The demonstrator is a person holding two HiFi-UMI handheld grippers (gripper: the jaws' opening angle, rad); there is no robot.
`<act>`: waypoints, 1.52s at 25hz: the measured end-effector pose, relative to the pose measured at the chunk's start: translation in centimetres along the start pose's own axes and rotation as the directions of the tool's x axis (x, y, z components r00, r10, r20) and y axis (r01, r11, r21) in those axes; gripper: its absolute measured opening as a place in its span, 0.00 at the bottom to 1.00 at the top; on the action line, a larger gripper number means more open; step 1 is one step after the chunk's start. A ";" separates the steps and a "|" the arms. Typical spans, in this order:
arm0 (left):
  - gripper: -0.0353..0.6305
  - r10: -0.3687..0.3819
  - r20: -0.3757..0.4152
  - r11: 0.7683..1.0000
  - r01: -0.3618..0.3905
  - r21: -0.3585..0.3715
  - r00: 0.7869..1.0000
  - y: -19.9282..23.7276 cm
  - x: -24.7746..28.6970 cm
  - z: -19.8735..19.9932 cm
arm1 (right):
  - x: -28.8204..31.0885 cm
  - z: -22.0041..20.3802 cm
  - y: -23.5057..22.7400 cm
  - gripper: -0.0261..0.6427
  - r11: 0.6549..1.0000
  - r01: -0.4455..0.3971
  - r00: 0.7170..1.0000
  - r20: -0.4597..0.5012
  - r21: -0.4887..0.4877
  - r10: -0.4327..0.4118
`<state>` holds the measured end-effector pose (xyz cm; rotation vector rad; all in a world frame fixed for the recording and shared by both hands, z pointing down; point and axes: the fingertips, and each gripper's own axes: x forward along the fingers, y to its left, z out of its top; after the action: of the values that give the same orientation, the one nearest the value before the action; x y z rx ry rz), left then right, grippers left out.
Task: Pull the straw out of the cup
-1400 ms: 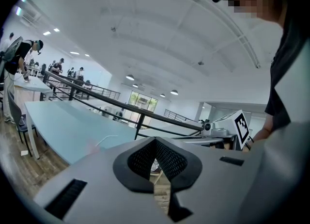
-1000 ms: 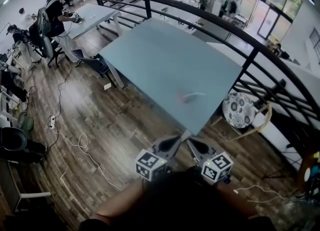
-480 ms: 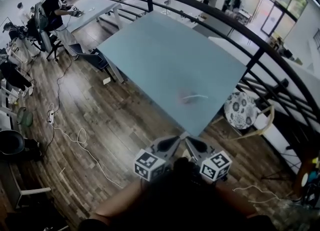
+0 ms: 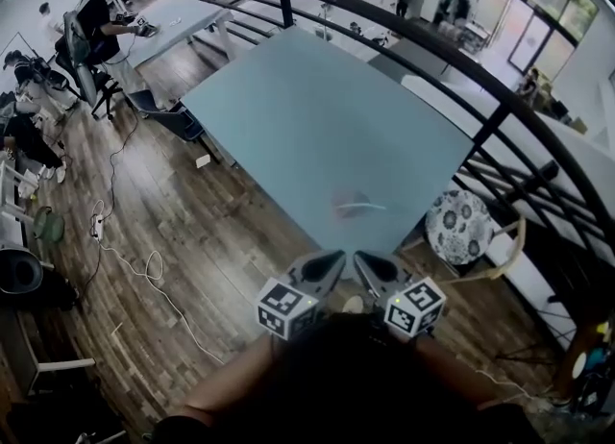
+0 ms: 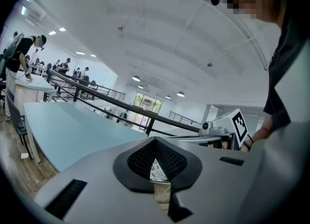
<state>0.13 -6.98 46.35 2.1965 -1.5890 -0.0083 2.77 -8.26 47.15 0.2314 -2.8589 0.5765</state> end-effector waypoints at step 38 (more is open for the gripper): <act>0.07 -0.333 -0.179 0.931 0.353 0.093 0.926 7.8 15.9 6.5 | 4.7 5.9 -15.9 0.06 0.929 0.309 0.935 0.113 0.202 -0.336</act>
<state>-3.06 -25.57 46.96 2.4770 -1.1285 0.1636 0.26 -25.63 48.76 0.7906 -2.8114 0.7775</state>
